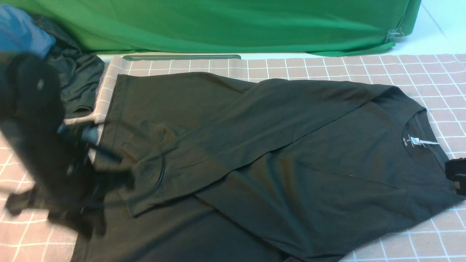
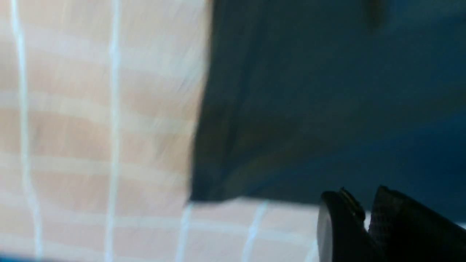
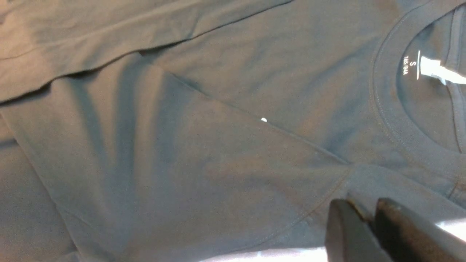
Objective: Fold a long-sleeved shirt over a pink coffee tablecloth.
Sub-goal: 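Grasp the near edge of the shirt at its hem and shoulder corners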
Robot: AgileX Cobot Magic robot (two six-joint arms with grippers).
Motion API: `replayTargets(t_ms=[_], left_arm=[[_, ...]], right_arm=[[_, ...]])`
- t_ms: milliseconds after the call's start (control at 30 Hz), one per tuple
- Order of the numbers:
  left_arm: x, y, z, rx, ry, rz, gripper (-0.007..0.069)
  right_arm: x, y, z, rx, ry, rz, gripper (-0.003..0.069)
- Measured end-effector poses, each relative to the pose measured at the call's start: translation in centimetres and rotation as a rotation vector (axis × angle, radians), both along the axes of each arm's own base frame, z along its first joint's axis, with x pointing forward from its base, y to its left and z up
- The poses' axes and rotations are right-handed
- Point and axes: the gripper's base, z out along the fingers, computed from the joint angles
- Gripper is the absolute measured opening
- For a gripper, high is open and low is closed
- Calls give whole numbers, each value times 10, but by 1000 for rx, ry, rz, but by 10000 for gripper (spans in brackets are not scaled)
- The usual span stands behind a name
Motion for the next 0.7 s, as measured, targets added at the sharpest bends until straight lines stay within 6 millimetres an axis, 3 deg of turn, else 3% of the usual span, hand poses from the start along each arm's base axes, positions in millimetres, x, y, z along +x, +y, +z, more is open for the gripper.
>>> replayTargets(t_ms=[167, 500, 700], left_arm=[[-24, 11, -22, 80, -1, -22, 190], [-39, 19, -60, 115, -109, -75, 462], [-41, 18, -70, 107, -98, -73, 489]], right_arm=[[1, 0, 1, 2, -22, -5, 144], [3, 0, 3, 3, -43, -10, 144], [3, 0, 3, 3, -43, -10, 144]])
